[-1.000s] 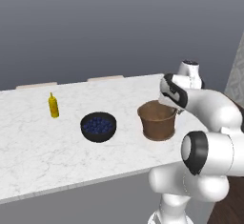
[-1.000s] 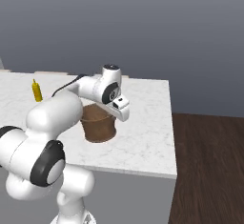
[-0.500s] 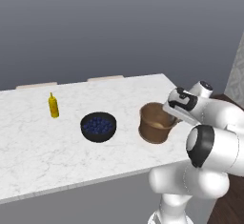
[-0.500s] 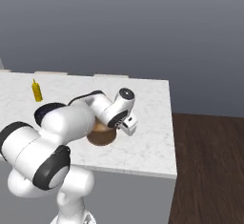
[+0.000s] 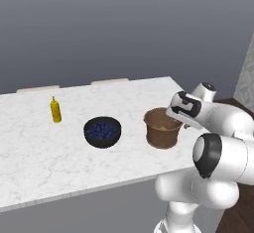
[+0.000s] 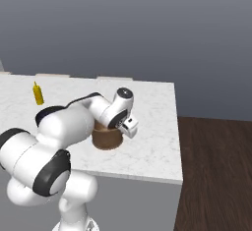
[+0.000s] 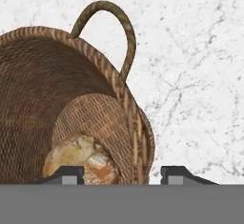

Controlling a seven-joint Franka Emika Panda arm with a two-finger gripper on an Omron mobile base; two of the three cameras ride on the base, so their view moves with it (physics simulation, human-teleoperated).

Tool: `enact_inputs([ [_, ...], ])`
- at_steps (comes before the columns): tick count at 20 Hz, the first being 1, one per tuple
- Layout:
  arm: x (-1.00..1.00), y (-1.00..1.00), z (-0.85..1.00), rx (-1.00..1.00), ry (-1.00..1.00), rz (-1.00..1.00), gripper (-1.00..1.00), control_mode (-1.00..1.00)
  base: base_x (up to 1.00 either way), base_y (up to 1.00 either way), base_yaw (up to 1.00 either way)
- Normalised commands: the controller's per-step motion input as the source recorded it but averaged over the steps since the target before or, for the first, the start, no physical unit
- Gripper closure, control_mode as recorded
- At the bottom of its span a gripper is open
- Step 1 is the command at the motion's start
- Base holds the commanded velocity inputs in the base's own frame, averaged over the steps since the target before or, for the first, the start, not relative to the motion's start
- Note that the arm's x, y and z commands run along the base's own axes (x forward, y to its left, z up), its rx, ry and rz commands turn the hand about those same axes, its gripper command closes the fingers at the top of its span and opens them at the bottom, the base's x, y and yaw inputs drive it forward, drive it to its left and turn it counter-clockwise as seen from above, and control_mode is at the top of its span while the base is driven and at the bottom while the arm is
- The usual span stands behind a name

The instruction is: Open the cabinet, pick up the bread from the cabinet and place it in the basket. Then move the basket to the dining counter.

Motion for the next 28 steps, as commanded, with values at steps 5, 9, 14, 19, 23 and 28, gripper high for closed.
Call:
enact_inputs([
  [5,0.04,0.15,0.47,-0.16,0.17,0.00,-1.00,-1.00,0.00,0.00,0.00],
  [9,-0.01,0.02,0.85,-0.17,0.14,0.00,-1.00,-1.00,0.00,0.00,0.00],
  [14,-0.58,0.13,0.88,-0.08,0.05,0.02,-1.00,-1.00,0.00,0.00,0.00],
  [19,-1.00,0.37,0.44,-0.07,-0.06,0.10,-1.00,-1.00,0.00,0.00,0.00],
  [23,-1.00,0.50,0.33,-0.11,-0.14,0.16,-1.00,-1.00,0.00,0.00,0.00],
  [28,-0.47,0.63,0.58,-0.08,0.04,0.19,-1.00,-1.00,0.00,0.00,0.00],
])
